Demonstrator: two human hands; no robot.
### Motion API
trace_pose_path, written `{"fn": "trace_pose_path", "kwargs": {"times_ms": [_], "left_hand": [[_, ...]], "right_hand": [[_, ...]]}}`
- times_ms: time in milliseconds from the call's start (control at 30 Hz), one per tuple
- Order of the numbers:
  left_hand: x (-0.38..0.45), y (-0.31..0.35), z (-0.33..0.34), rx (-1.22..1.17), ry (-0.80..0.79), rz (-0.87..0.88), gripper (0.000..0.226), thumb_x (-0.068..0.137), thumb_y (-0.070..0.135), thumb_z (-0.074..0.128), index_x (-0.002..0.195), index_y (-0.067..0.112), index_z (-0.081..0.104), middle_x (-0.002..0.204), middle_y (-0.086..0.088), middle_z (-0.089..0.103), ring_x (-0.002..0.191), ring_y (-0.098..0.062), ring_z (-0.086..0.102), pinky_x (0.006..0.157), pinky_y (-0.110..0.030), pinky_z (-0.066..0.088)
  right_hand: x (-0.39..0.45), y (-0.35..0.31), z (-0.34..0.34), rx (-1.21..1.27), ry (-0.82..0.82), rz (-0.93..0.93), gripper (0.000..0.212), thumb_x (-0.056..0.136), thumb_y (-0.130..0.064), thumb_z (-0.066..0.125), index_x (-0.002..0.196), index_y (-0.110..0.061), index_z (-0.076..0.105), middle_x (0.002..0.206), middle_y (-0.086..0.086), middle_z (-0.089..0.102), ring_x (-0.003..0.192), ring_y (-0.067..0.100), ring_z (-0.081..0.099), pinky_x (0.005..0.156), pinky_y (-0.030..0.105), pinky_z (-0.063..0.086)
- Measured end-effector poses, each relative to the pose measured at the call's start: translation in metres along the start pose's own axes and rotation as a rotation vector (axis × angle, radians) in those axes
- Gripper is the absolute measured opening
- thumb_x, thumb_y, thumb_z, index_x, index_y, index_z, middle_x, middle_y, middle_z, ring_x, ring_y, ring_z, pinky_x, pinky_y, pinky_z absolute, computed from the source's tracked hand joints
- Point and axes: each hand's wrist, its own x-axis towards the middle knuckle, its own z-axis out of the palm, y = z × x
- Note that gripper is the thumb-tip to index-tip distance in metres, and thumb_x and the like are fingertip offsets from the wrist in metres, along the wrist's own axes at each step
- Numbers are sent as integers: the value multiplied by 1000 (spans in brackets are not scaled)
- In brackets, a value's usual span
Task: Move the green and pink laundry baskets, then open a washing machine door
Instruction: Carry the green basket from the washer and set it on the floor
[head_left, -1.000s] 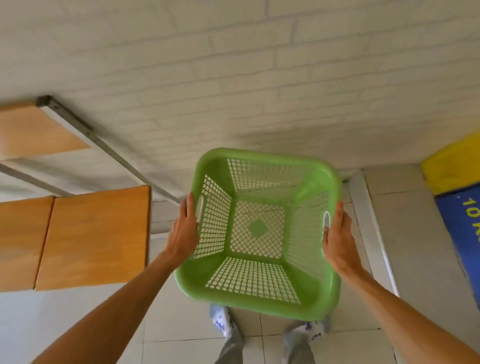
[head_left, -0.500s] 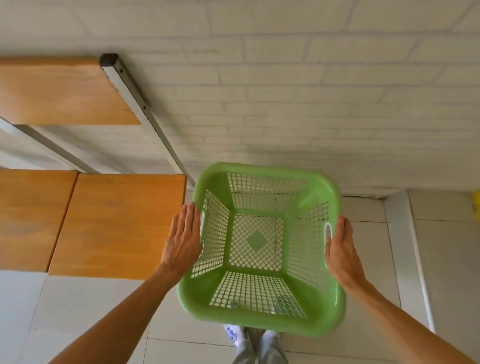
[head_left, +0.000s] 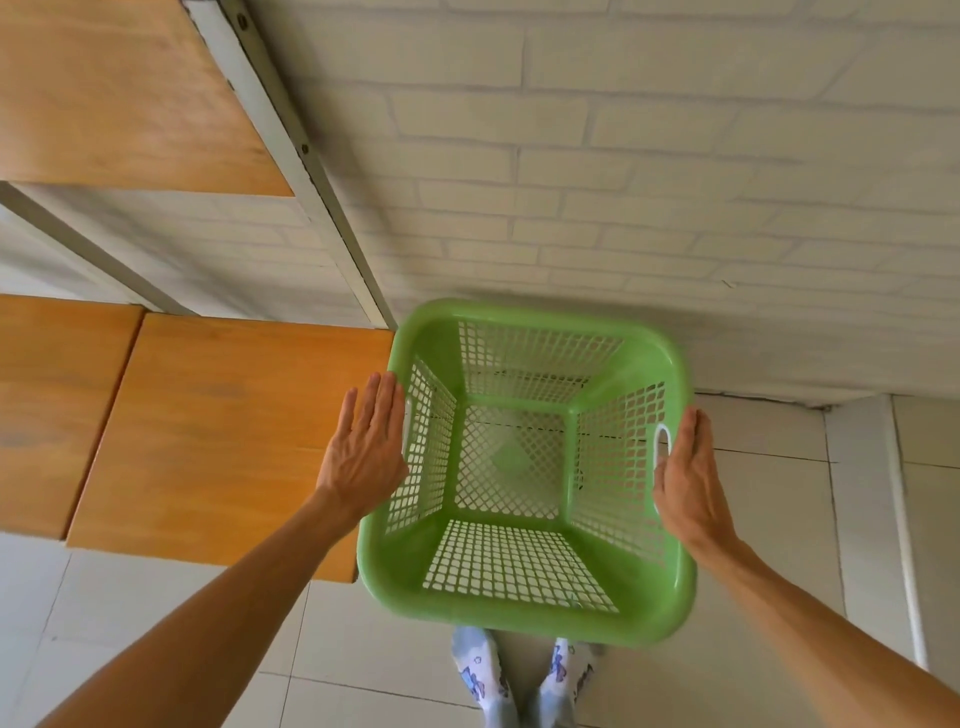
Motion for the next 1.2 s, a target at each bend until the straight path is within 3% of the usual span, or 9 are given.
{"fn": "trace_pose_path", "kwargs": {"times_ms": [200,433,767,1200], "left_hand": [[9,-7,14,-15,-64,-18,103,73,31,63,155,-4,11,164,-26,4,153,-41,-1,122,-60,10],[13,-6,26,-31,-96,-28,108,69,33,68,155,-4,15,164,-26,5,153,-41,-1,122,-61,9],[19,-3,34,-46,-89,-35,114,69,42,68,156,-2,11,165,-24,1,153,-40,-5,123,-60,5],[13,20,39,-142,-87,-51,113,67,33,74,156,-3,14,163,-25,12,152,-40,4,122,-56,8]], "right_hand": [[2,4,11,2,-43,17,69,98,-7,50,153,5,10,153,33,22,136,48,41,109,52,43],[-2,8,18,-23,-73,18,72,95,-2,51,153,7,10,154,35,22,140,47,36,109,53,42],[4,18,28,-60,-17,-8,63,99,-7,48,150,10,16,149,38,28,131,50,46,104,52,48],[-2,35,15,-81,-85,10,70,94,-6,51,152,7,14,151,36,27,133,48,45,102,51,50]]}}
